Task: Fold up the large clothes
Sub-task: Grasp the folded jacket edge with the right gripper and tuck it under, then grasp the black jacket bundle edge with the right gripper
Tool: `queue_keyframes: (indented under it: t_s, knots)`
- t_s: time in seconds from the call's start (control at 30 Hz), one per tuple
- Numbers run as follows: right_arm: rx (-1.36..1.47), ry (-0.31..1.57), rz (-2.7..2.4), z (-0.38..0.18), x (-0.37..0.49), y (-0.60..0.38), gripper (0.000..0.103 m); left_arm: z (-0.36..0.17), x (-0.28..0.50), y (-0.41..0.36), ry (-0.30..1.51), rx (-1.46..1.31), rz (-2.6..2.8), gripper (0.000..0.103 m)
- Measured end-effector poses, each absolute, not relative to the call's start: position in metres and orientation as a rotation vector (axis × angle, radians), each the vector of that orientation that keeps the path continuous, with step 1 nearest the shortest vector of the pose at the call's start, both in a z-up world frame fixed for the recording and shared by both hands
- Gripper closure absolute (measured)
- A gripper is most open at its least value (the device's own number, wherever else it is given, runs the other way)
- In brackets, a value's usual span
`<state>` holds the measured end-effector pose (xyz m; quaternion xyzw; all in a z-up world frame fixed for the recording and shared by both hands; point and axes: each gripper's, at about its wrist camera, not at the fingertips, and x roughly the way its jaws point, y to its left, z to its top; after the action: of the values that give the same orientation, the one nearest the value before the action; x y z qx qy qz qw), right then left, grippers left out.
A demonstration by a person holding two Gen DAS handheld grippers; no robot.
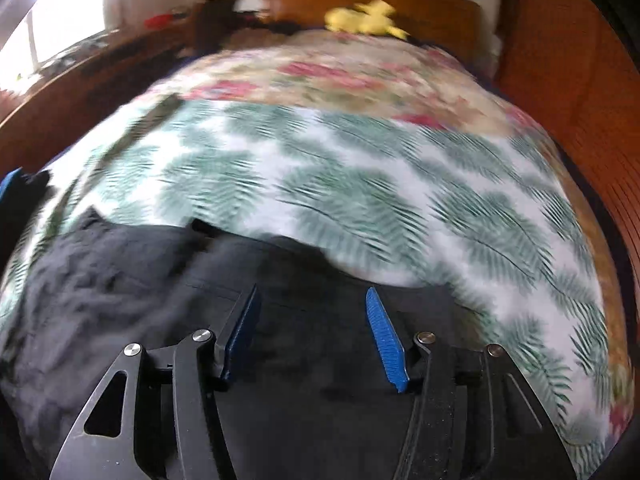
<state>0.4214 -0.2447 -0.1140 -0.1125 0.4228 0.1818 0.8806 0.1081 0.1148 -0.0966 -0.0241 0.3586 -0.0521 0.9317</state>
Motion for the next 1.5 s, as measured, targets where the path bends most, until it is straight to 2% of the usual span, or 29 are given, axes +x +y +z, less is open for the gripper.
queue_keyframes:
  t_s: [0.33,0.37,0.4,0.47,0.5,0.6,0.83,0.87,0.93,0.97,1.0,1.07,1.5]
  knots:
    - [-0.049,1.076,0.258,-0.164,0.458,-0.341,0.047,-0.096,0.128,0.074,0.752,-0.019,-0.172,0.084]
    - [-0.025,1.089,0.277,-0.165,0.457,-0.344,0.055,-0.096,0.13,0.069,0.753,-0.017,-0.175,0.084]
    - [0.003,1.102,0.318,-0.168,0.458,-0.345,0.078,-0.095,0.131,0.065,0.754,-0.015,-0.182,0.084]
    - [-0.003,1.104,0.39,-0.17,0.457,-0.343,0.089,-0.094,0.133,0.054,0.753,-0.007,-0.191,0.084]
    - [-0.021,1.084,0.388,-0.167,0.455,-0.343,0.098,-0.093,0.135,0.049,0.752,-0.003,-0.193,0.084]
    - [-0.044,0.992,0.295,-0.152,0.452,-0.353,0.101,-0.093,0.139,0.035,0.759,-0.001,-0.198,0.084]
    - [-0.065,0.942,0.306,-0.123,0.436,-0.379,0.101,-0.096,0.145,0.002,0.772,-0.003,-0.192,0.084]
    - [-0.093,0.929,0.323,-0.117,0.429,-0.38,0.1,-0.096,0.145,-0.001,0.772,-0.004,-0.192,0.084]
    - [-0.142,0.897,0.381,-0.105,0.406,-0.381,0.091,-0.097,0.143,-0.009,0.771,-0.002,-0.192,0.084]
    - [-0.163,0.884,0.39,-0.102,0.398,-0.382,0.079,-0.097,0.143,-0.012,0.771,-0.003,-0.192,0.084]
    - [-0.184,0.868,0.4,-0.1,0.387,-0.382,0.063,-0.098,0.142,-0.014,0.771,-0.005,-0.192,0.084]
    - [-0.211,0.844,0.423,-0.099,0.36,-0.383,0.047,-0.099,0.138,-0.018,0.767,-0.012,-0.194,0.084]
    - [-0.161,0.828,0.435,-0.112,0.248,-0.388,0.037,-0.103,0.111,-0.028,0.732,0.017,-0.24,0.084]
